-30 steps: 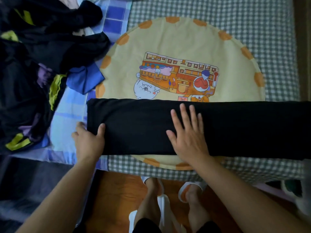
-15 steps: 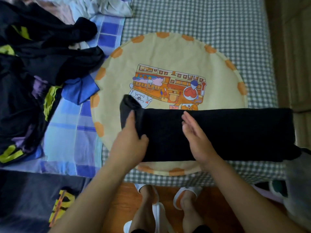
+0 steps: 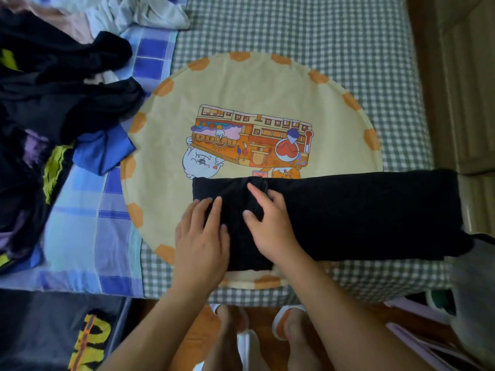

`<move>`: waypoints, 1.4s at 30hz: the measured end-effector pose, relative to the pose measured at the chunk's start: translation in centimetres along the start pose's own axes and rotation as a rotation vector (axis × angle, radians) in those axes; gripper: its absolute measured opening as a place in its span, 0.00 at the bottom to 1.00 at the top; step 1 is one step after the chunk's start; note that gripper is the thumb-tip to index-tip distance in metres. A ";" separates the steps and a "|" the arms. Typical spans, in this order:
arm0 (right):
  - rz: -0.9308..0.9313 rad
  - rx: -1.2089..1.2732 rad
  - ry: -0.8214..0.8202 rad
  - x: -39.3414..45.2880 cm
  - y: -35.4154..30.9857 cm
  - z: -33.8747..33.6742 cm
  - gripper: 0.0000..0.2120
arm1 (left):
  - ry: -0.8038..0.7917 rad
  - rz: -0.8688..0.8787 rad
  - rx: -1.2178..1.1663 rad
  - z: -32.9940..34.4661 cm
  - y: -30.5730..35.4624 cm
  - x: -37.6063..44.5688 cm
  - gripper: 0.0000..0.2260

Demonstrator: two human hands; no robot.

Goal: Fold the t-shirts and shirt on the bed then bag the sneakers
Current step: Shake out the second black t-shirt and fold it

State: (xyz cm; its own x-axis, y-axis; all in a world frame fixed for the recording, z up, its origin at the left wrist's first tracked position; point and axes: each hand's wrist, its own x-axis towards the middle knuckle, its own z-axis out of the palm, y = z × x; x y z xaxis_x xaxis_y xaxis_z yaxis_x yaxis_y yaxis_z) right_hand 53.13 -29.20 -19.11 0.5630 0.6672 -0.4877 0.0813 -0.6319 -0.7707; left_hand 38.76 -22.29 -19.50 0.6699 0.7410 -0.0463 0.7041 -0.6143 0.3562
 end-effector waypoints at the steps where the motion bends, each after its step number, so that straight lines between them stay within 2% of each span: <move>1: -0.033 -0.035 0.031 0.2 -0.5 0.5 0.26 | -0.053 0.004 0.060 0.4 -1.0 0.2 0.24; 4: -0.144 -0.217 0.193 0.7 -0.5 1.6 0.27 | -0.164 0.046 0.194 1.6 -2.6 0.9 0.28; 7: -0.098 -0.423 0.212 0.8 0.8 1.4 0.30 | -0.161 0.174 0.297 2.2 -2.1 2.3 0.29; 10: -0.202 -0.662 0.279 -0.2 2.3 0.8 0.30 | -0.191 0.250 0.268 3.6 -1.2 3.2 0.31; 13: -0.293 -0.882 0.094 -1.1 5.0 -0.6 0.28 | -0.264 0.252 0.315 5.8 -1.6 3.2 0.32; 15: -0.237 -0.963 0.012 -1.7 6.8 -2.6 0.28 | -0.309 0.270 0.371 6.6 -1.9 3.2 0.33; 17: -0.209 -0.898 0.143 -2.5 7.4 -6.5 0.26 | -0.313 0.256 0.405 6.6 -1.4 3.4 0.34; 19: -0.185 -0.803 0.424 -3.8 7.8 -11.9 0.22 | -0.296 0.196 0.401 5.9 -0.1 3.3 0.34; 21: -0.007 -0.716 0.656 -4.8 9.2 -18.5 0.23 | -0.266 0.145 0.341 5.6 2.0 2.6 0.34; 22: 0.140 -0.660 0.681 -4.8 11.1 -21.7 0.26 | -0.256 0.143 0.299 5.8 3.1 2.1 0.34; 24: 0.393 -0.450 0.549 -4.2 14.4 -26.5 0.34 | -0.245 0.150 0.246 7.0 5.2 0.9 0.34; 25: 0.440 -0.309 0.458 -3.7 15.6 -28.0 0.37 | -0.242 0.139 0.252 7.9 5.8 0.5 0.34; 27: 0.456 -0.113 0.370 -2.7 16.9 -29.3 0.34 | -0.257 0.101 0.287 9.4 6.3 0.4 0.35; 29: 0.440 -0.042 0.362 -1.8 17.4 -29.8 0.32 | -0.271 0.084 0.307 9.8 6.3 0.6 0.35; 34: 0.502 0.036 0.307 -0.9 18.2 -31.0 0.40 | -0.280 0.092 0.286 7.8 7.6 0.6 0.32; 37: 0.442 -0.191 0.321 -1.4 18.7 -30.8 0.41 | -0.239 0.266 0.236 6.6 12.0 0.8 0.32; 39: 0.328 -0.387 0.419 -1.6 18.7 -30.4 0.39 | -0.239 0.398 0.159 7.2 16.4 1.2 0.31; 40: 0.230 -0.484 0.497 -1.6 18.5 -30.3 0.37 | -0.246 0.455 0.126 8.0 18.8 1.6 0.30; 42: -0.078 -0.728 0.641 -1.3 17.4 -30.1 0.33 | -0.271 0.548 0.114 10.3 23.1 2.5 0.29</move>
State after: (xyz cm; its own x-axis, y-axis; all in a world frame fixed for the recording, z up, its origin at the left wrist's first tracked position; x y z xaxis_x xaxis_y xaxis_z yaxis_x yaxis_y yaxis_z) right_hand 78.58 -52.94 -19.56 0.8580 0.5124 0.0362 0.5048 -0.8281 -0.2439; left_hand 59.07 -37.42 -20.97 0.9665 0.2236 -0.1257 0.2516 -0.9222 0.2938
